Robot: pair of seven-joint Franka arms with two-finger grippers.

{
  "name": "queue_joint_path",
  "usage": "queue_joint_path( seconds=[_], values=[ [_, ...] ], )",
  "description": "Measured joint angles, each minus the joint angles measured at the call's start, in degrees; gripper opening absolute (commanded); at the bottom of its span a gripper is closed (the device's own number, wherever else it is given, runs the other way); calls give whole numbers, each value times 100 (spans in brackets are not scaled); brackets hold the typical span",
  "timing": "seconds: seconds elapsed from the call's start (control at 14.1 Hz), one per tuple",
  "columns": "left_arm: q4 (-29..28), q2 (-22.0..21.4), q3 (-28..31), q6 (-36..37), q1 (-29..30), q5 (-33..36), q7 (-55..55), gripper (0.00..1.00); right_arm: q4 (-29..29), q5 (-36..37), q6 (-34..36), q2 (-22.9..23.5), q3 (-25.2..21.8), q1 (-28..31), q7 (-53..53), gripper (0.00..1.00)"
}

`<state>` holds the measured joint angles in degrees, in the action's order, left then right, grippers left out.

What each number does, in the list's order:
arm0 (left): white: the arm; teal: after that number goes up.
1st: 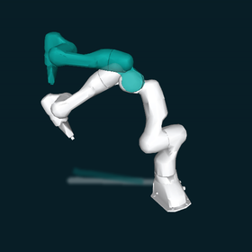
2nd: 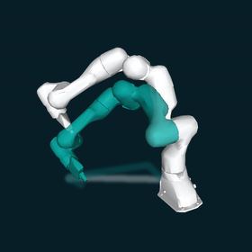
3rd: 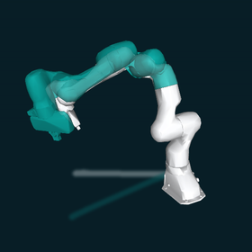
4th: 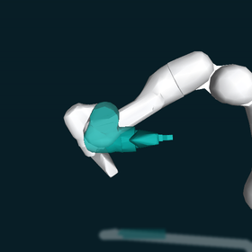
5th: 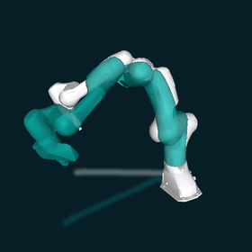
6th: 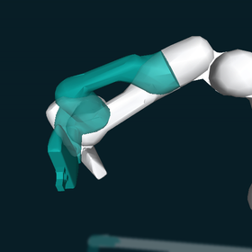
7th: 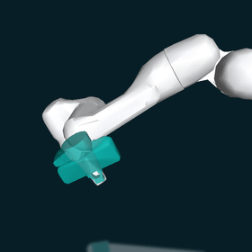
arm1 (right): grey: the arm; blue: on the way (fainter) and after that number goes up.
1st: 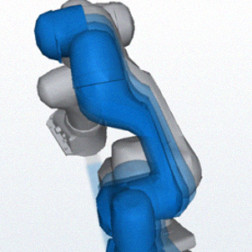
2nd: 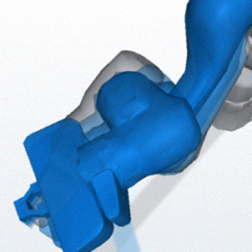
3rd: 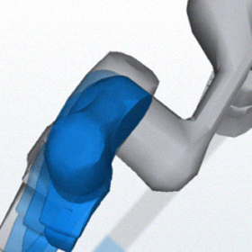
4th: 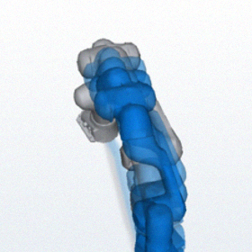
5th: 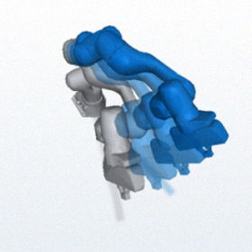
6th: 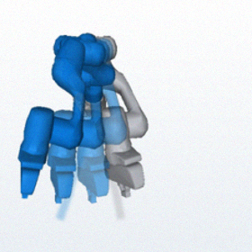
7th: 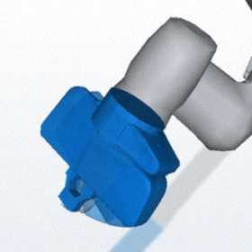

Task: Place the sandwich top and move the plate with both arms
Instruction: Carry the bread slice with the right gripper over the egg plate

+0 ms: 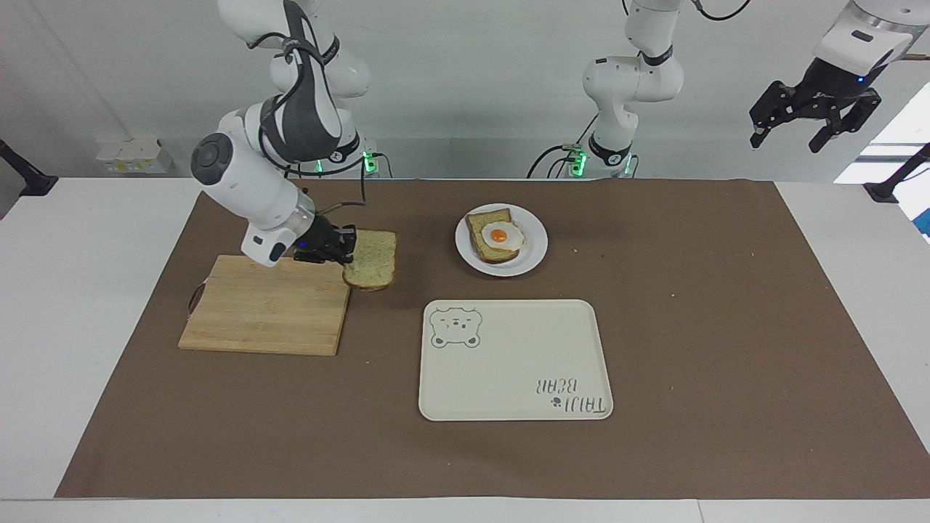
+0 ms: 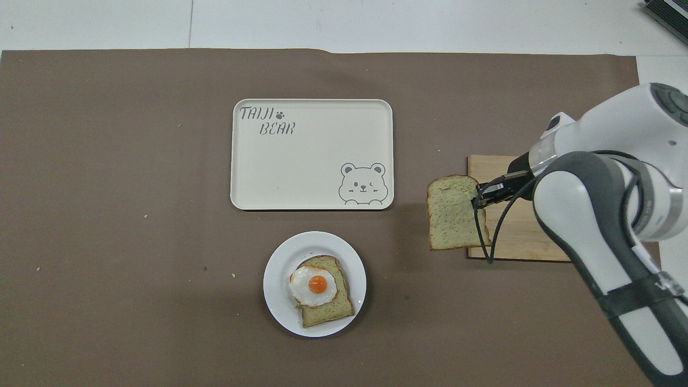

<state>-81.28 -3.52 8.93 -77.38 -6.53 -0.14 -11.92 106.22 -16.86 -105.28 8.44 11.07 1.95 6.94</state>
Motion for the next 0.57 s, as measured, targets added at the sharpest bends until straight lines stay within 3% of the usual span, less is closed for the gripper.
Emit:
queue_joint_path(
  seconds=[0.28,0.57],
  values=[
    [-1,-2,0,0,0,0,0,100,102,-122,-368,-3,38,-978,-965,0],
    [-1,-3,0,0,0,0,0,100,129,-517,-512,-11,39,-1496,-1337,0]
  ],
)
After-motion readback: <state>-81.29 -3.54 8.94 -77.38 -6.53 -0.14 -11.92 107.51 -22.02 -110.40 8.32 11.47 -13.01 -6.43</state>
